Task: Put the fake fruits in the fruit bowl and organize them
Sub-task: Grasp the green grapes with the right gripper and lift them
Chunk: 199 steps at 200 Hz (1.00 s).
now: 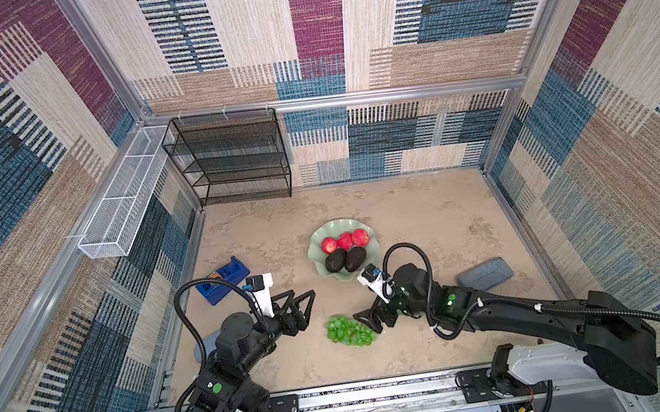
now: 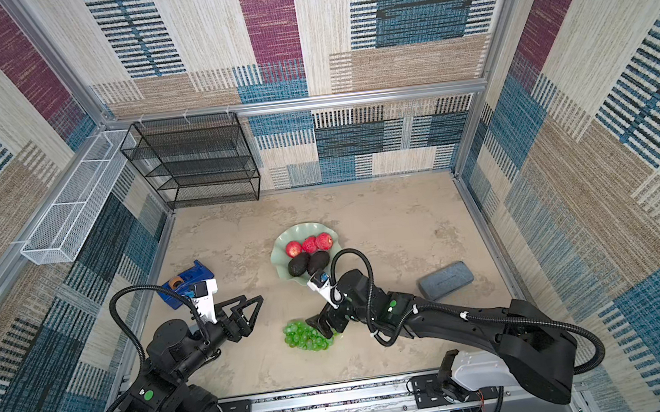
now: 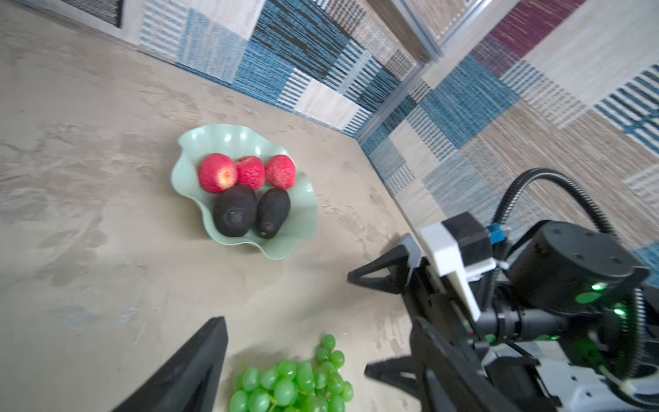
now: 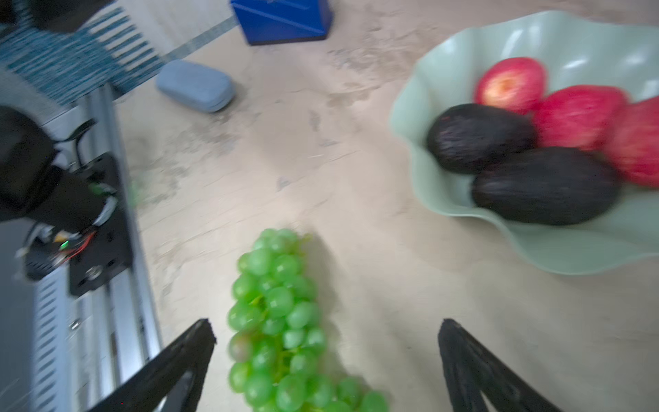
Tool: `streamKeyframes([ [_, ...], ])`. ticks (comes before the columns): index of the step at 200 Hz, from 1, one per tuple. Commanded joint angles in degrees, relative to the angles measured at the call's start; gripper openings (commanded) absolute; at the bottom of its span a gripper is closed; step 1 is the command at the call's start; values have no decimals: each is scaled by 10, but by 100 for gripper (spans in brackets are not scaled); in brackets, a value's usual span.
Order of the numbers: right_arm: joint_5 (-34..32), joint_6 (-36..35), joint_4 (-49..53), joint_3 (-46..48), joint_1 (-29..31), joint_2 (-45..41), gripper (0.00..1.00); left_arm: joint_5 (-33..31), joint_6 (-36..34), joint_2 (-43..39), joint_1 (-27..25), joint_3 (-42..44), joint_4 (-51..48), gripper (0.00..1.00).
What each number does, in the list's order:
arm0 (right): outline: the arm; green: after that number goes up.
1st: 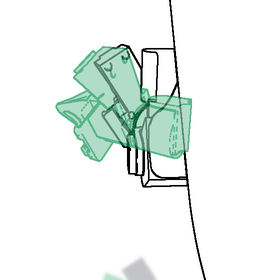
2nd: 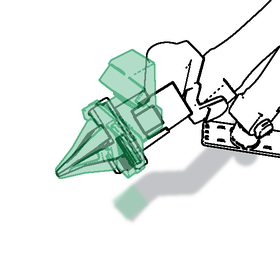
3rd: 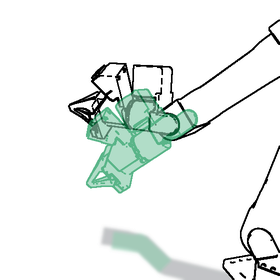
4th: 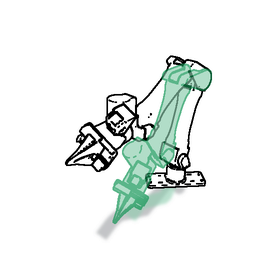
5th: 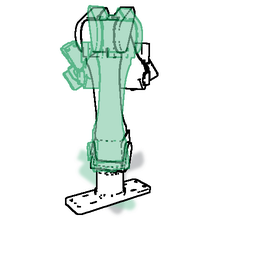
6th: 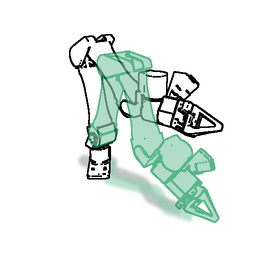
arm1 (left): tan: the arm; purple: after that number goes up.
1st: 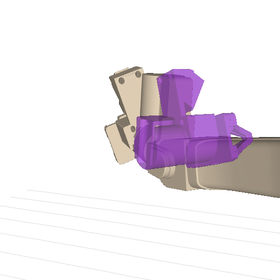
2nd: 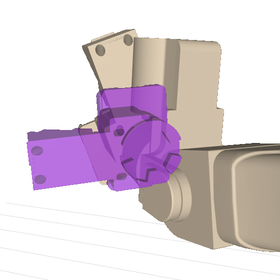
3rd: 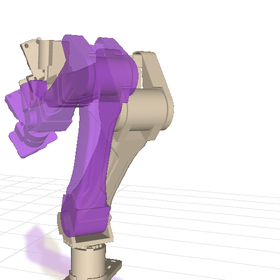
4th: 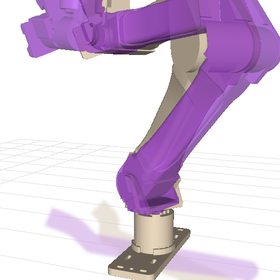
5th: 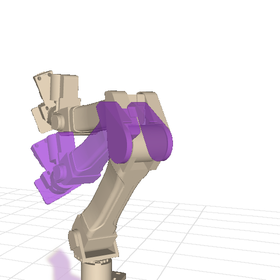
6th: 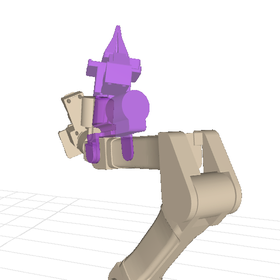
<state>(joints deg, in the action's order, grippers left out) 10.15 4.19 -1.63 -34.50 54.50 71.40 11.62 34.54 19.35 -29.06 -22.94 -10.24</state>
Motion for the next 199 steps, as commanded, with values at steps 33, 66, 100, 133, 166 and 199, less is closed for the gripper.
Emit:
streamKeyframes([
  [33, -15, 17, -52, 4, 72, 59, 100, 82, -11, 1, 0, 3, 50, 84],
  [66, -41, 25, -68, -17, 82, 130, 100, 103, -11, -3, 0, 3, 47, 85],
  [100, -67, 25, -71, -42, 86, 192, 99, 104, -10, -9, 0, 2, 37, 85],
  [133, -68, 32, -79, -58, 87, 241, 95, 100, -11, -28, 0, 3, 22, 85],
  [166, -53, 41, -71, -87, 87, 291, 66, 87, -12, -68, 0, 9, 14, 86],
  [199, -62, 71, -85, -85, 87, 276, 46, 74, -16, -80, 0, 2, -3, 87],
])
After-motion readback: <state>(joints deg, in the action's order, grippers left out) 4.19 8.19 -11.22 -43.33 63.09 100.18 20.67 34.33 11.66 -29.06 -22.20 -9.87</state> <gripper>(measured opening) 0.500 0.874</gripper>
